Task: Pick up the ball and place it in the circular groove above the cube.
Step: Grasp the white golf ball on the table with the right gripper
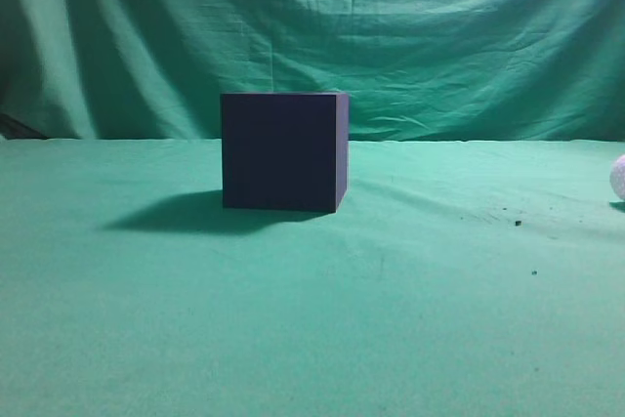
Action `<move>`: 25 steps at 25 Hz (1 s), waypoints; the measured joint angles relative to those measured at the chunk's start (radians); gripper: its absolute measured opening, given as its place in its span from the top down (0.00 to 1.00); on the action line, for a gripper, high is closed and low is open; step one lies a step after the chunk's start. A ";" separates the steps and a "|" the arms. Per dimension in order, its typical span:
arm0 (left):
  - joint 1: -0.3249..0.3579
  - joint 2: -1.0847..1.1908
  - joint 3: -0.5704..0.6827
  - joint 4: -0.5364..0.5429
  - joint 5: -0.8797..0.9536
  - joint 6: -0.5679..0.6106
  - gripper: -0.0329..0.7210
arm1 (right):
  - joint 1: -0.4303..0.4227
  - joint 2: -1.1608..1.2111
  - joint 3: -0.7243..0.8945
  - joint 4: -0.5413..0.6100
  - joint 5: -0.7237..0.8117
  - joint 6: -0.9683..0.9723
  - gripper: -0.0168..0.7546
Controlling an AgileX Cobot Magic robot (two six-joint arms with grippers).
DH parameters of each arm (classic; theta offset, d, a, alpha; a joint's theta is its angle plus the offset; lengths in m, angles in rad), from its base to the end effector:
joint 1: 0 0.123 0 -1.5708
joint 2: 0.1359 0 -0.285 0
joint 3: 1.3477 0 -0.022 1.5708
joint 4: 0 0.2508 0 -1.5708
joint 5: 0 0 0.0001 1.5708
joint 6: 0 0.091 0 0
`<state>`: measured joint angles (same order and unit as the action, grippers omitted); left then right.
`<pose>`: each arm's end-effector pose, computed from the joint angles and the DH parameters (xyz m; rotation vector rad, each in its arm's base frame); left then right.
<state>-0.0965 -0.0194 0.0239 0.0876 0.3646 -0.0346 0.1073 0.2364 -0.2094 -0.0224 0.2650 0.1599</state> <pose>0.0525 -0.0022 0.1735 0.1113 1.8479 -0.0054 0.0723 0.0072 0.2451 0.0318 1.7785 0.1721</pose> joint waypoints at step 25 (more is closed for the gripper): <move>0.000 0.000 0.000 0.000 0.000 0.000 0.96 | 0.079 1.161 -0.682 0.158 0.566 -0.340 0.98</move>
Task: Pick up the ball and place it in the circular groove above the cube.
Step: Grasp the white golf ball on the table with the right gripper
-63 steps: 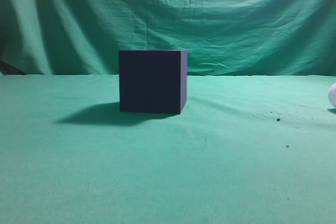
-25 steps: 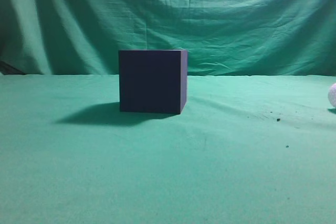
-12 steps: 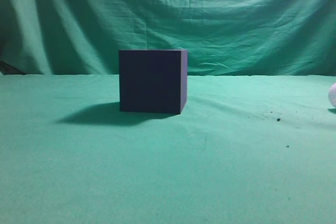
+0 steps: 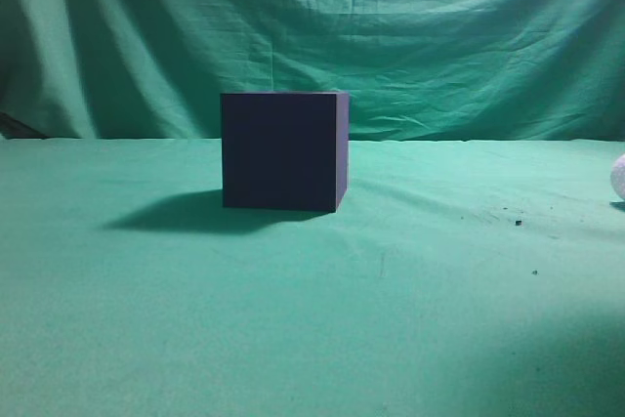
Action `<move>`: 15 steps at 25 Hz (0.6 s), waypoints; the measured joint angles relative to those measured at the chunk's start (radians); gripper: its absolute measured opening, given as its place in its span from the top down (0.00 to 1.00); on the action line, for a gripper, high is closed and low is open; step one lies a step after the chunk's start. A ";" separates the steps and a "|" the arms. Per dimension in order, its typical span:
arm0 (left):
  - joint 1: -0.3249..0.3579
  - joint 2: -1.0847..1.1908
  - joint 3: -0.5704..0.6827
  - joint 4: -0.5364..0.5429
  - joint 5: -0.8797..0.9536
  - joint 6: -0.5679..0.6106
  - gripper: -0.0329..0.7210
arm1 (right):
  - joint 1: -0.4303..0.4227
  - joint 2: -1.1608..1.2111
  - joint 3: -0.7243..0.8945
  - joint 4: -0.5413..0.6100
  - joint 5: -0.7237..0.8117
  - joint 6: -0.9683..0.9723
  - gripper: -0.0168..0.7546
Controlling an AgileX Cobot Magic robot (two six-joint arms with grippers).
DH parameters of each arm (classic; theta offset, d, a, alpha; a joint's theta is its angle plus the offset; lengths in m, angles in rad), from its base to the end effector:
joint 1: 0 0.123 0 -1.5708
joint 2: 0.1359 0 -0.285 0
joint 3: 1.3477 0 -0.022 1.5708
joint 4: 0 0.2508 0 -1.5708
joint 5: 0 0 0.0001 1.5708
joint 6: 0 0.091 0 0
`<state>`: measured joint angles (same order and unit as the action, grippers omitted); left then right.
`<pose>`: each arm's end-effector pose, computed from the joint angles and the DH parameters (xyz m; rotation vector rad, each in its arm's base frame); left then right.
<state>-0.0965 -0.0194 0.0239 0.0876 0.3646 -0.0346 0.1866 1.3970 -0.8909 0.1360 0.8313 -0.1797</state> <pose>0.0525 -0.0022 0.1735 0.1113 1.8479 -0.0054 0.2500 0.0565 0.2401 -0.4082 2.7876 0.1641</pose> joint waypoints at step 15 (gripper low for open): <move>0.000 0.000 0.000 0.000 0.000 0.000 0.96 | 0.042 0.236 -0.068 -0.188 -0.184 0.209 0.18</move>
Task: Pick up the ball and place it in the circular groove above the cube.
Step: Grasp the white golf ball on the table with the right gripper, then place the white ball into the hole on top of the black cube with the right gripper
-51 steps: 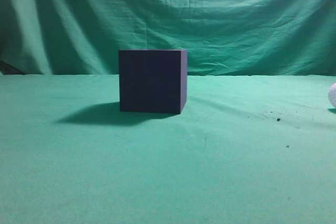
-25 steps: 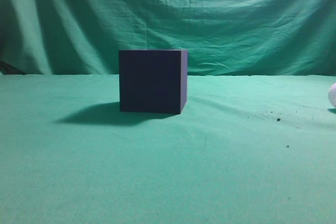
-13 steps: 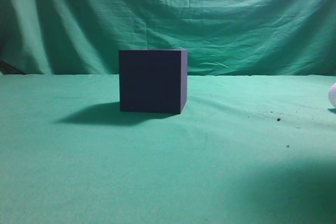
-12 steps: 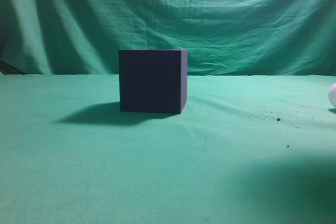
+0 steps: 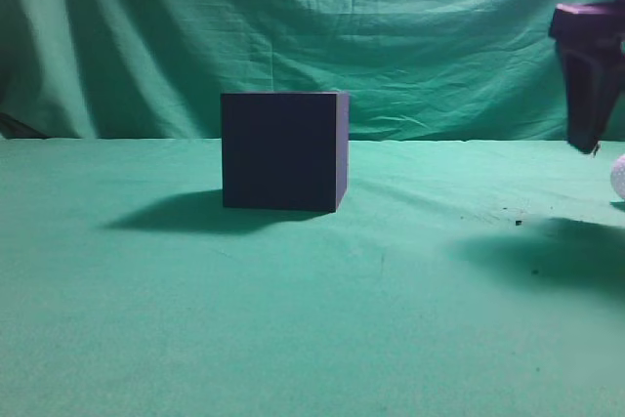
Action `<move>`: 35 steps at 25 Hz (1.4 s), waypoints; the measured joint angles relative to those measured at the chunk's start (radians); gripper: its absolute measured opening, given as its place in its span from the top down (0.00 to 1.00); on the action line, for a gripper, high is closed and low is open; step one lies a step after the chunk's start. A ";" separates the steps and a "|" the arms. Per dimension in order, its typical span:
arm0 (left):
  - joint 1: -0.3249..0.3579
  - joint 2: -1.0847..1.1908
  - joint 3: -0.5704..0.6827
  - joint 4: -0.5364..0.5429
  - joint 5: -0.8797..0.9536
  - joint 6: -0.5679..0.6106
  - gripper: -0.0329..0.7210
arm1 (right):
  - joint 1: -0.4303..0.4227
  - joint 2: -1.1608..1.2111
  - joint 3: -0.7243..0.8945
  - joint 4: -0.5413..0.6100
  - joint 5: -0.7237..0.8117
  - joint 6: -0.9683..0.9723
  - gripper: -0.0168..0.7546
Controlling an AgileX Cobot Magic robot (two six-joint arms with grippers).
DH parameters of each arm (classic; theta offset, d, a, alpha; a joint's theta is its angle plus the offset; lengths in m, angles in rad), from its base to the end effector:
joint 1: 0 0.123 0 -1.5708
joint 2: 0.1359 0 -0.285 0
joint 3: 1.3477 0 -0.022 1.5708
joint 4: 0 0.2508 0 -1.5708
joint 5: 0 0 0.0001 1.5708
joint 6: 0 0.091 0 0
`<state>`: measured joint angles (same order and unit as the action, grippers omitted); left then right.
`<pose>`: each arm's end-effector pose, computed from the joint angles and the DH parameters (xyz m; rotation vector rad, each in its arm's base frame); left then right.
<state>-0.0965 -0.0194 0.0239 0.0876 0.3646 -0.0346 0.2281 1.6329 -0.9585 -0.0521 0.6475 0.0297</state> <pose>0.0525 -0.0022 0.1735 0.1113 1.8479 -0.0054 0.2997 0.0666 0.1959 -0.3281 2.7842 0.0076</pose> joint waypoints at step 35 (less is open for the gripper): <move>0.000 0.000 0.000 0.000 0.000 0.000 0.96 | 0.276 0.050 -0.462 0.059 0.211 0.061 0.58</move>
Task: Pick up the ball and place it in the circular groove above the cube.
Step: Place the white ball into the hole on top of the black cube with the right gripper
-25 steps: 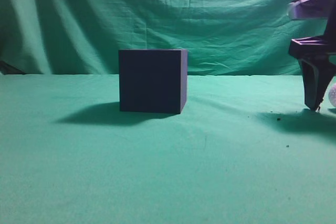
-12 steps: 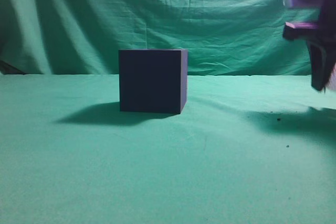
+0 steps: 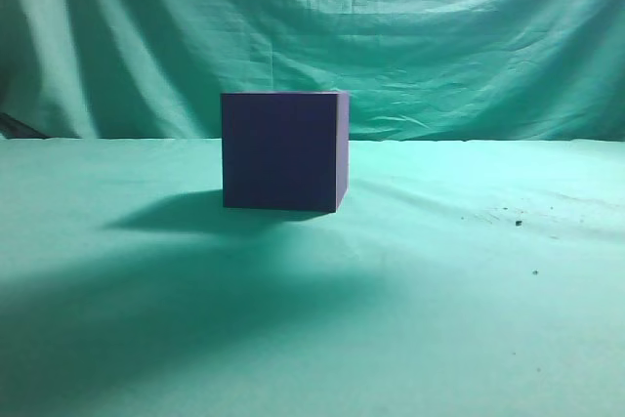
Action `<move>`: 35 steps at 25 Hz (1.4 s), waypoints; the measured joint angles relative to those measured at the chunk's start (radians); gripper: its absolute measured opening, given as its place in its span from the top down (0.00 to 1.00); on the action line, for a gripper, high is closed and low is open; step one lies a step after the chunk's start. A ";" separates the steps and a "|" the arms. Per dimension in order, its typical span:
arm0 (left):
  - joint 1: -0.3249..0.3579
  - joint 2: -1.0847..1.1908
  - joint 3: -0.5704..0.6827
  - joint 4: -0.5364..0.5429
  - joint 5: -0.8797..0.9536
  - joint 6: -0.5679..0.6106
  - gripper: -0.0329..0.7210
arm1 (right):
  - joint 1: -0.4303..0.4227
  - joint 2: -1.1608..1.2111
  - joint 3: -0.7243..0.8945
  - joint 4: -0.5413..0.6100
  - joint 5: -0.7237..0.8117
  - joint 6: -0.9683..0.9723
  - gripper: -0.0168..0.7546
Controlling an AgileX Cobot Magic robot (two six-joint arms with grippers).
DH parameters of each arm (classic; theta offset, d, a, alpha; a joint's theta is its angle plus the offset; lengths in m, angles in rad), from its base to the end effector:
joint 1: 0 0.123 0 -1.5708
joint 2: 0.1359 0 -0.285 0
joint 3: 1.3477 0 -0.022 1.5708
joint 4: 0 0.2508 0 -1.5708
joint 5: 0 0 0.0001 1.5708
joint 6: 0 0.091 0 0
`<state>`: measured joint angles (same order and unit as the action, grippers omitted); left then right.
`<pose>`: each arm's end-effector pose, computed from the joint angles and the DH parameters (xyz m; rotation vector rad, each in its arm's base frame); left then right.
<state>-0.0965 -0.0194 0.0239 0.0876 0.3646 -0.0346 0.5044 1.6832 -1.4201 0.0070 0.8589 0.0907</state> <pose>0.0525 -0.0022 0.1735 0.1113 1.8479 -0.0054 0.3212 0.1779 0.2987 -0.5346 2.5674 0.2193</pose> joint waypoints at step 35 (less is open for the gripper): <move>0.000 0.000 0.000 0.000 0.000 0.000 0.96 | 0.199 0.097 -0.193 -0.057 0.198 -0.048 0.78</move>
<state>-0.0965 -0.0194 0.0239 0.0876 0.3646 -0.0346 0.7035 1.7807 -1.6130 -0.0496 1.0570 0.0431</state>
